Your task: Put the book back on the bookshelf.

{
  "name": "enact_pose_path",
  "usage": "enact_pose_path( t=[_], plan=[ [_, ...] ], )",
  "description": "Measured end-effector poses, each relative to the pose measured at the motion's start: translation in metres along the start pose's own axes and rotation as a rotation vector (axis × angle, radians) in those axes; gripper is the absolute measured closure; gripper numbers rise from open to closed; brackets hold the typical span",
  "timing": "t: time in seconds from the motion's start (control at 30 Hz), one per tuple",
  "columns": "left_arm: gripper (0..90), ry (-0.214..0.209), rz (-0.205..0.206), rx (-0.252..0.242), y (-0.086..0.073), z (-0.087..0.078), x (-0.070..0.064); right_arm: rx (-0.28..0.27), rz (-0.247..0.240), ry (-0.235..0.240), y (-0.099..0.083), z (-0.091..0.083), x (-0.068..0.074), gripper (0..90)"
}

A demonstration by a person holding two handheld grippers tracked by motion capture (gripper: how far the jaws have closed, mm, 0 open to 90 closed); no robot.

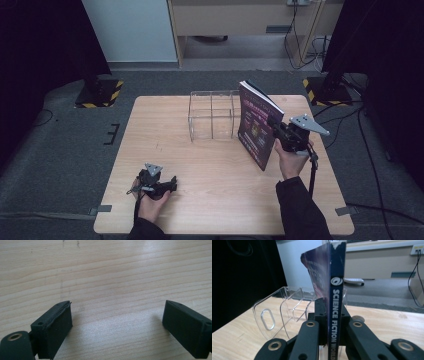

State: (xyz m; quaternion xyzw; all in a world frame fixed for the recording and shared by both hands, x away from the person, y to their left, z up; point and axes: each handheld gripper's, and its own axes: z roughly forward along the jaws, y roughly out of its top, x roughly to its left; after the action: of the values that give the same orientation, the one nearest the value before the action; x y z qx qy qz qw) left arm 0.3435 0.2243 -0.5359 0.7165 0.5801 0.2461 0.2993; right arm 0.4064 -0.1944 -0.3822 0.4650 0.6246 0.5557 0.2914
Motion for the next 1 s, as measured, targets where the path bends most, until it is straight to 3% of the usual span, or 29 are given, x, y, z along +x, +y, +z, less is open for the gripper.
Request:
enact_pose_path(
  t=[0.27,0.53,0.77,1.0],
  plan=[
    [8.1,-0.001,0.0,0.001,0.0,0.0,0.0,-0.044,0.009,-0.008,0.009,0.01,0.002,84.3],
    [8.0,0.0,0.001,0.001,0.0,0.0,0.0,-0.085,-0.012,-0.045,0.014,0.036,0.002,84.3],
    [8.0,0.0,0.001,0.0,0.0,0.0,0.0,-0.121,0.024,-0.075,0.004,0.061,-0.005,84.3],
    [8.0,0.001,0.001,0.0,0.0,0.0,0.0,-0.127,0.013,-0.084,-0.004,0.074,-0.006,84.3]
  ],
)
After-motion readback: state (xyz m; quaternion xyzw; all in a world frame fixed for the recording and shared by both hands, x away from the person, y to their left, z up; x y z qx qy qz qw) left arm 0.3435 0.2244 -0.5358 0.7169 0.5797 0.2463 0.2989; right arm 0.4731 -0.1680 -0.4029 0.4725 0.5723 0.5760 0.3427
